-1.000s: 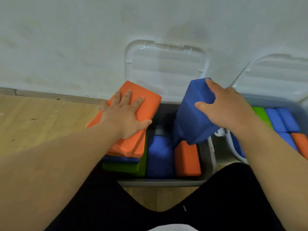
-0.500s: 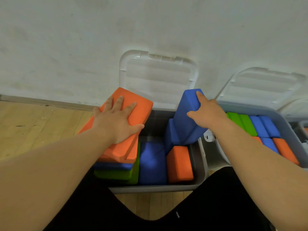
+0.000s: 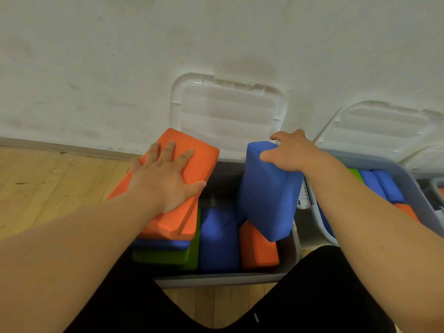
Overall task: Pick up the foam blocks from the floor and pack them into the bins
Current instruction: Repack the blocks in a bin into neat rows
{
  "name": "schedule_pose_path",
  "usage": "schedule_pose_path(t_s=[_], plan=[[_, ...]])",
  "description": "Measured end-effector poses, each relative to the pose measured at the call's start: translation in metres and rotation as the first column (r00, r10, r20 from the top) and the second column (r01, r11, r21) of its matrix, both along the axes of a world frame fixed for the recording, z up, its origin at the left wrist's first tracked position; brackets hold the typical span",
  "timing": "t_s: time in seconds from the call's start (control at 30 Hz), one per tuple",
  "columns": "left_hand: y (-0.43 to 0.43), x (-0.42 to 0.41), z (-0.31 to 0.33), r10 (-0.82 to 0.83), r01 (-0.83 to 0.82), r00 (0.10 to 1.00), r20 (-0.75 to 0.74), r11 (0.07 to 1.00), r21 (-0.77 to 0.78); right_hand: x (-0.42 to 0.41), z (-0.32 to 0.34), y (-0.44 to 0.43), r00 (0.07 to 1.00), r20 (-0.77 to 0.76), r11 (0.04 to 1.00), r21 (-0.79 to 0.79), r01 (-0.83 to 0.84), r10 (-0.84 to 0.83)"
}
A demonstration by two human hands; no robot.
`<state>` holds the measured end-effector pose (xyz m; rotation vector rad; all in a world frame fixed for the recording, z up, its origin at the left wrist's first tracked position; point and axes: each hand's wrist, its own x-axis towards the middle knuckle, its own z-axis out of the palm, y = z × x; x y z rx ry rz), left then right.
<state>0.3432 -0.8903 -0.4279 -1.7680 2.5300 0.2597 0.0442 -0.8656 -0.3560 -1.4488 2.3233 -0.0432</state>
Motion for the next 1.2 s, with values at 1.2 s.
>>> schedule_pose_path(t_s=[1.2], plan=[[0.011,-0.006,0.151,-0.097,0.067,0.869,-0.484,0.995,-0.078,0.067,0.080,-0.012,0.741,0.628,0.615,-0.688,0.386,0.237]])
